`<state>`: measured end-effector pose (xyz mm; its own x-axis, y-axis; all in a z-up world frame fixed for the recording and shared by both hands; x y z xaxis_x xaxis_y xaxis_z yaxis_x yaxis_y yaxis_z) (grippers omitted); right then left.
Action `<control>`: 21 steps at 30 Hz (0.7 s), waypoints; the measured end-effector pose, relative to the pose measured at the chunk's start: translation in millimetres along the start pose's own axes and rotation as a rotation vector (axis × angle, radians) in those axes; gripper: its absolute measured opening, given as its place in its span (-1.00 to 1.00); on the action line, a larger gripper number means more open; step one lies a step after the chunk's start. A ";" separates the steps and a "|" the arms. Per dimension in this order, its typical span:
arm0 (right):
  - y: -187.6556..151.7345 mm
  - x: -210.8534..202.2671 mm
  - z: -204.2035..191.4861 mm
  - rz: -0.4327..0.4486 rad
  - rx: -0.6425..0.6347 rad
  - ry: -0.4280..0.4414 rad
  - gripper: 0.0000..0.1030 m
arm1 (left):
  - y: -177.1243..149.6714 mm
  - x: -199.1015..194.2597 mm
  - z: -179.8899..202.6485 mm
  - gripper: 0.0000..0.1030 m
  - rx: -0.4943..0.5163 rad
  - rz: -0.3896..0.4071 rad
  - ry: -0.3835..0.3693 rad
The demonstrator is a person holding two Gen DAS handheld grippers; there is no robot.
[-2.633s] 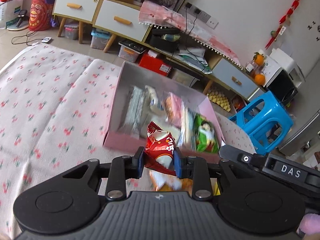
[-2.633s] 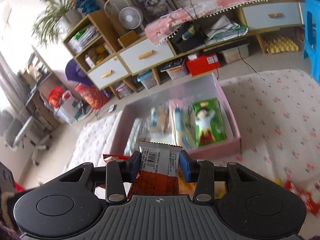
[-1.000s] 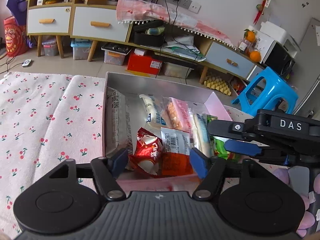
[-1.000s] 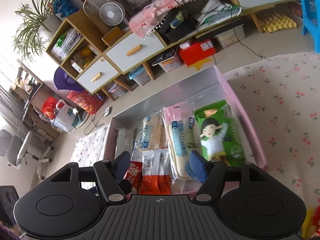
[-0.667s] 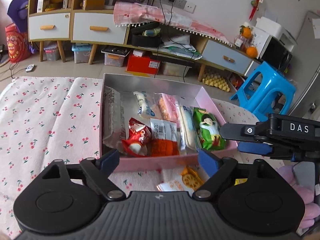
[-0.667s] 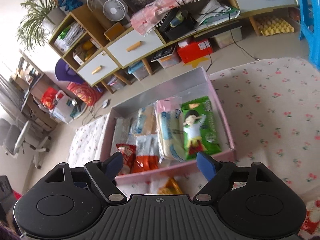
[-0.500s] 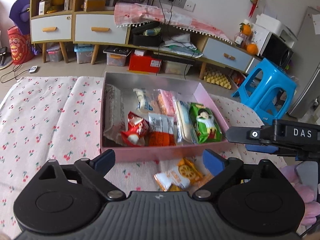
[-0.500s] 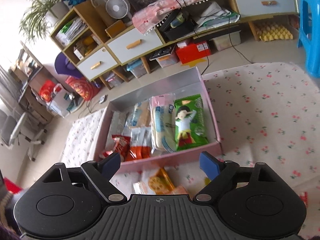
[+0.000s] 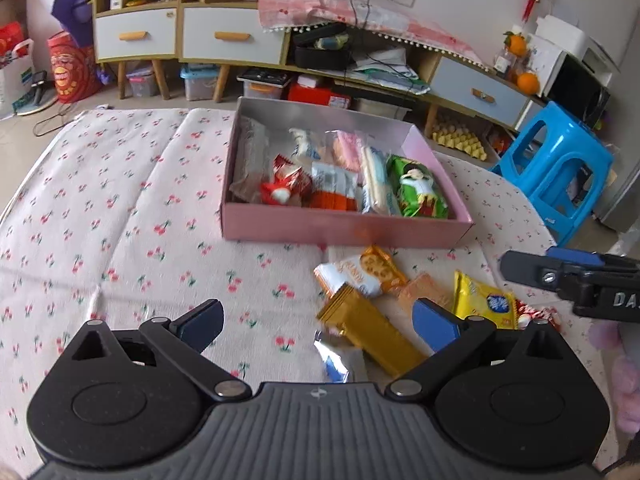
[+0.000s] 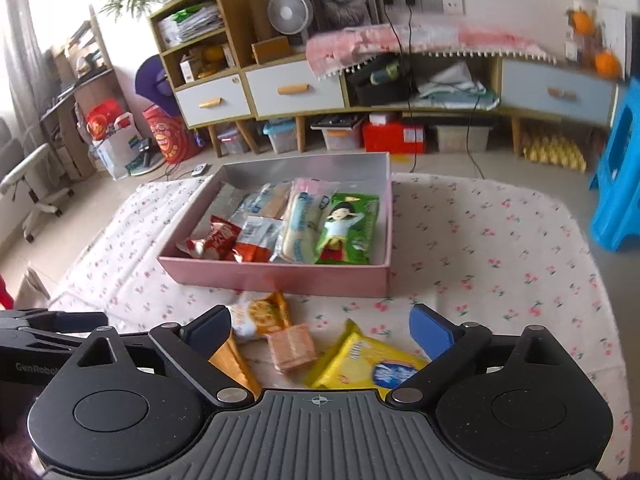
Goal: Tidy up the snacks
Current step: 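Withdraw both tools and move toward the remaining snacks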
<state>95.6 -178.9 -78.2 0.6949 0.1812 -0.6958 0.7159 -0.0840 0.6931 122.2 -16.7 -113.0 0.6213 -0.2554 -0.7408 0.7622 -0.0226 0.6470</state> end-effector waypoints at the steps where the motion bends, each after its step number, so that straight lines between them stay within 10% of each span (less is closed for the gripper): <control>1: -2.1 -1.1 1.8 -0.004 -0.014 -0.002 0.89 | -1.9 0.9 0.6 0.96 0.002 -0.001 0.010; 21: -72.9 11.5 46.3 -0.080 -0.399 -0.074 0.90 | -51.6 10.3 9.4 0.71 0.008 0.080 0.064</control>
<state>54.5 -216.0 -145.4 0.6513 0.0992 -0.7523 0.6959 0.3171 0.6443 87.5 -27.3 -152.3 0.6906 -0.1943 -0.6967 0.7084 -0.0122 0.7057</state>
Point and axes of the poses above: each gripper's, at about its wrist camera, not at the fingertips, and x roughly the way its jaws point, z to its right, y to its top, the point moved 10 cm from there along x, roughly the way its jaws point
